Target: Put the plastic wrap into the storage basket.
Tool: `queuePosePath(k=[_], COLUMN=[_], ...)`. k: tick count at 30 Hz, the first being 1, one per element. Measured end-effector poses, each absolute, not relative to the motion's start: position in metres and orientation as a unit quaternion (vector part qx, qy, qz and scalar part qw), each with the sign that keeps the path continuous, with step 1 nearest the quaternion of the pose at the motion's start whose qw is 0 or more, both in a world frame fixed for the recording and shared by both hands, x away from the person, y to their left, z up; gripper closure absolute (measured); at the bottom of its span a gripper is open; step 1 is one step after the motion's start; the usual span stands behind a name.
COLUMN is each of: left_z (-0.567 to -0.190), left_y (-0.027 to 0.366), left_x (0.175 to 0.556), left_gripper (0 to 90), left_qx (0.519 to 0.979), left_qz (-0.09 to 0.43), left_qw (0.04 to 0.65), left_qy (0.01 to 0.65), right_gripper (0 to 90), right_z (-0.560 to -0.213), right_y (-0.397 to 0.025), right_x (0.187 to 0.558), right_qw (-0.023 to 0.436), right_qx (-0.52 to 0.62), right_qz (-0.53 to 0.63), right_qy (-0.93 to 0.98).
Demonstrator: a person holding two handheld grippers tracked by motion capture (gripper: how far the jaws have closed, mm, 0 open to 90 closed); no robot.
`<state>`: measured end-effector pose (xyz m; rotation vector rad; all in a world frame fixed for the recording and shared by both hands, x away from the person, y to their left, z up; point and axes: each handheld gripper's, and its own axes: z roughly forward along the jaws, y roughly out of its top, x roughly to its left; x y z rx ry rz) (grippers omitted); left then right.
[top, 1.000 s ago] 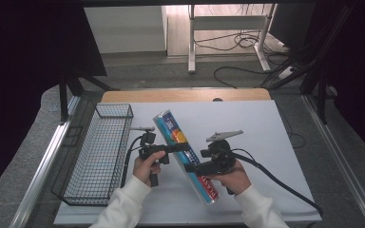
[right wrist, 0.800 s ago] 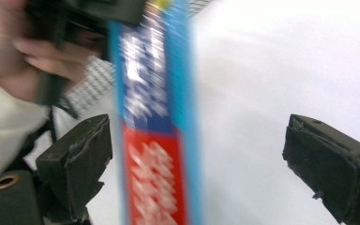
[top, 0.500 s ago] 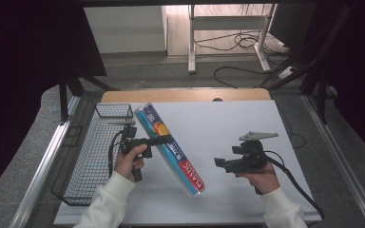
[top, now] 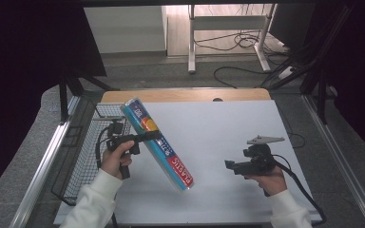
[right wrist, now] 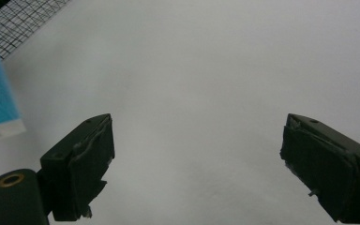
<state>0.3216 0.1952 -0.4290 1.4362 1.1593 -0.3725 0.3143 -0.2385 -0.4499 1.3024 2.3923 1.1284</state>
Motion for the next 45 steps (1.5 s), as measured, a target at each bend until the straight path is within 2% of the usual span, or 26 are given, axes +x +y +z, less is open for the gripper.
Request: queuePosePath(k=[9,27,45], left_z=[-0.422,-0.408,-0.392], left_y=[0.208,0.237,0.288], left_x=[0.318,0.311,0.297], left_gripper=[32.2,32.2,32.2], left_qx=[0.629,0.626,0.622], left_qz=[-0.152,-0.134,-0.1], left_qw=[0.581,0.581,0.573], left_qy=[0.493,0.503,0.524], right_gripper=[10.3,10.3,10.3], right_z=[-0.453,-0.458,-0.459], right_y=[-0.246,-0.252,-0.254], right_x=[0.316,0.317,0.319], right_qw=[0.102,0.105,0.115], right_qx=[0.445,0.456,0.463], right_qz=[0.371,0.359,0.346], right_qy=[0.809,0.808,0.807])
